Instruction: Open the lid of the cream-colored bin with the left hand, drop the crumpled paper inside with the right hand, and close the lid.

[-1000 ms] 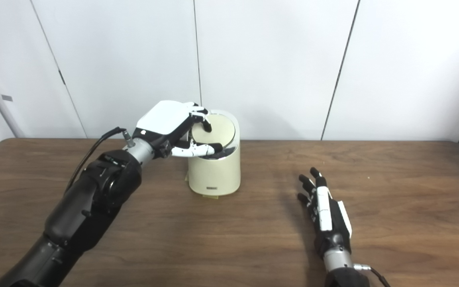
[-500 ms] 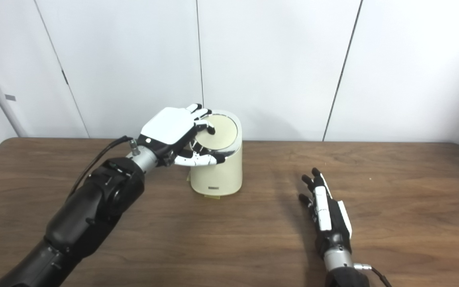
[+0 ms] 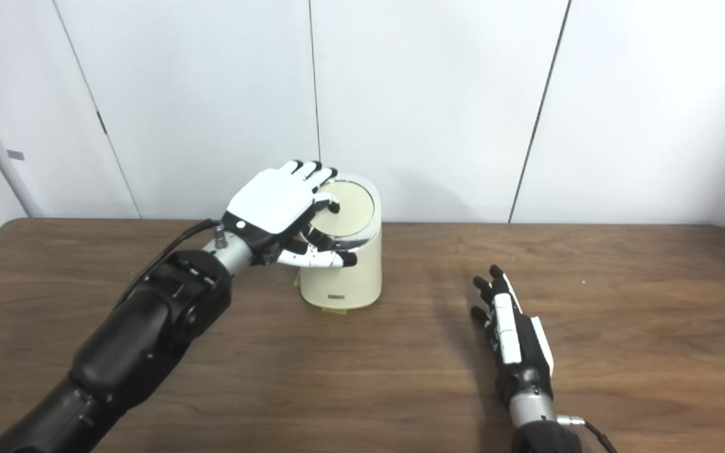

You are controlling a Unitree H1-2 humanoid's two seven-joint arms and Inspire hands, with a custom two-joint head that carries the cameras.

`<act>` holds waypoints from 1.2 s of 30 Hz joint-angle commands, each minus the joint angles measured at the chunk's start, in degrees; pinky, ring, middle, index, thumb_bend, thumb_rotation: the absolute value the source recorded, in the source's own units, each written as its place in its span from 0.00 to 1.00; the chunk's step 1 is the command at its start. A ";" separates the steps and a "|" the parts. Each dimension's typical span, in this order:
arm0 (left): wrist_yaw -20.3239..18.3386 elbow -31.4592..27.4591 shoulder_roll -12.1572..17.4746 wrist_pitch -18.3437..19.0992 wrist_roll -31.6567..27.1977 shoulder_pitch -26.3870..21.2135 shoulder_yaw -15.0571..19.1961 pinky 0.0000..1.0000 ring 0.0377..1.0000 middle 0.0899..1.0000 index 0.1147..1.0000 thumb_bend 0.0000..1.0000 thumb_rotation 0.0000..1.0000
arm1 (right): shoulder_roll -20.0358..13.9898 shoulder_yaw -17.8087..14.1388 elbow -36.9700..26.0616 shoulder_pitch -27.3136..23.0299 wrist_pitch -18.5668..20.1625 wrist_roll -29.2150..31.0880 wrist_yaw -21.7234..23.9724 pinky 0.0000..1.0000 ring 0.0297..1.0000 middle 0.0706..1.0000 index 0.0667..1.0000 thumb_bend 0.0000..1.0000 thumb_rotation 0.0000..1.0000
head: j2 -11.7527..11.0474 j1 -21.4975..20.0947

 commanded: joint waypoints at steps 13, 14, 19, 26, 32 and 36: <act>6.88 -13.97 -5.72 2.72 -36.69 19.73 27.88 0.97 1.00 1.00 1.00 0.55 0.79 | -0.73 1.35 -1.86 -1.53 1.25 -1.05 0.41 1.00 0.97 0.92 0.94 0.63 0.98 | -0.46 0.06; 8.12 -13.96 -5.70 2.10 -37.57 21.03 29.16 0.98 1.00 1.00 1.00 0.55 0.81 | -0.81 1.27 -1.75 -1.63 1.28 -0.93 0.49 1.00 0.97 0.92 0.94 0.63 0.97 | -0.42 0.19; 12.32 -12.98 -6.25 0.72 -41.65 26.20 32.76 1.00 1.00 1.00 1.00 0.53 0.88 | -1.09 1.04 -1.19 -1.93 1.29 -0.46 0.79 1.00 0.97 0.92 0.94 0.63 0.96 | -0.55 0.46; 13.78 -12.38 -9.70 3.51 -51.45 31.77 35.50 1.00 1.00 1.00 1.00 0.53 0.89 | -1.04 0.76 -1.68 -1.58 1.29 0.76 1.15 1.00 0.97 0.93 0.95 0.64 0.94 | -0.32 0.96; 11.48 -9.56 -13.68 2.26 -66.91 34.16 37.74 1.00 1.00 1.00 1.00 0.44 0.85 | -1.94 1.68 -2.27 -0.94 -0.33 -0.66 1.39 1.00 0.96 0.91 0.94 0.64 0.96 | 0.39 0.84; 11.83 -8.59 -15.09 2.58 -69.60 35.24 37.35 1.00 1.00 1.00 1.00 0.45 0.93 | -2.58 2.57 -2.41 -0.31 -3.21 -2.77 1.09 0.96 0.94 0.91 0.93 0.62 0.97 | 0.89 0.37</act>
